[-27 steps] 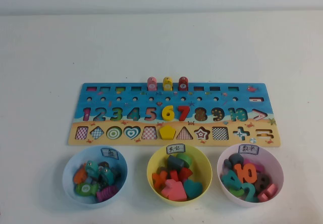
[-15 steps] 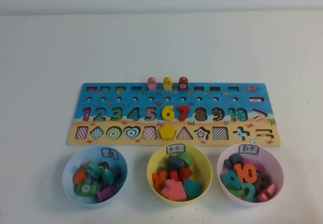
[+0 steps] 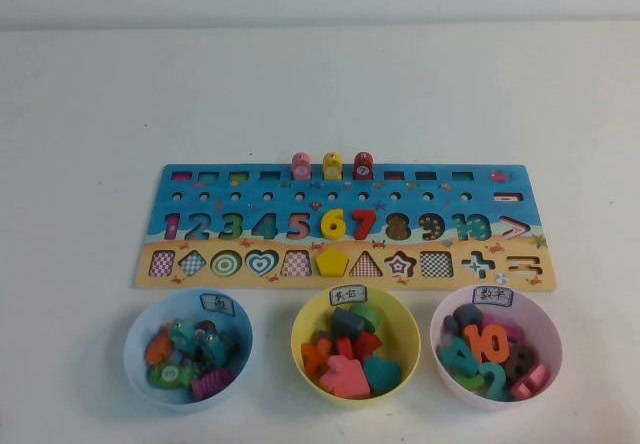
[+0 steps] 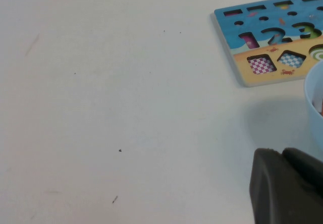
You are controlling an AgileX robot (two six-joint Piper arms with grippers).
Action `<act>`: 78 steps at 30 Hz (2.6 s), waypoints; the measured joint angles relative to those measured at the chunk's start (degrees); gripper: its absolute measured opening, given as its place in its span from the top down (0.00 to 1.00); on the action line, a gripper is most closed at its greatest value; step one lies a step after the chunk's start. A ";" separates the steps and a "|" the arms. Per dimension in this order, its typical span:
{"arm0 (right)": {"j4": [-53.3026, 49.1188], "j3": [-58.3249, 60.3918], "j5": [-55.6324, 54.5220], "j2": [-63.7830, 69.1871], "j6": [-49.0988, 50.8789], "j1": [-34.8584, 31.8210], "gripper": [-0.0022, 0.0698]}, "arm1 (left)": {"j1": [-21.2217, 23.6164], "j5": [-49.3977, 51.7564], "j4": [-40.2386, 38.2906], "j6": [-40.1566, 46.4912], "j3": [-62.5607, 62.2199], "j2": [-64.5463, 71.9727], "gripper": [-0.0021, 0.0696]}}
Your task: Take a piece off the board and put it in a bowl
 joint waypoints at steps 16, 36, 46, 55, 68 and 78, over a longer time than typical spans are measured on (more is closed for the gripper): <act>0.00 0.00 0.00 0.00 0.00 0.00 0.99 | 0.00 0.00 0.00 0.00 0.00 0.00 0.98; 3.82 0.00 0.00 0.00 0.00 0.00 0.99 | 0.00 0.00 0.00 0.00 0.00 0.00 0.98; 57.05 0.00 -1.70 0.00 0.00 0.00 0.99 | 0.00 0.00 0.00 0.00 0.00 0.00 0.98; 61.07 0.00 -3.48 0.00 -0.22 0.00 0.99 | 0.00 0.00 0.00 0.00 0.00 0.00 0.98; 55.92 0.00 6.69 1.80 -12.11 0.00 0.99 | 0.00 0.00 0.00 0.00 0.00 0.00 0.98; 46.20 -18.24 14.49 24.89 -19.09 0.00 0.99 | 0.00 0.00 0.00 0.00 0.00 0.00 0.98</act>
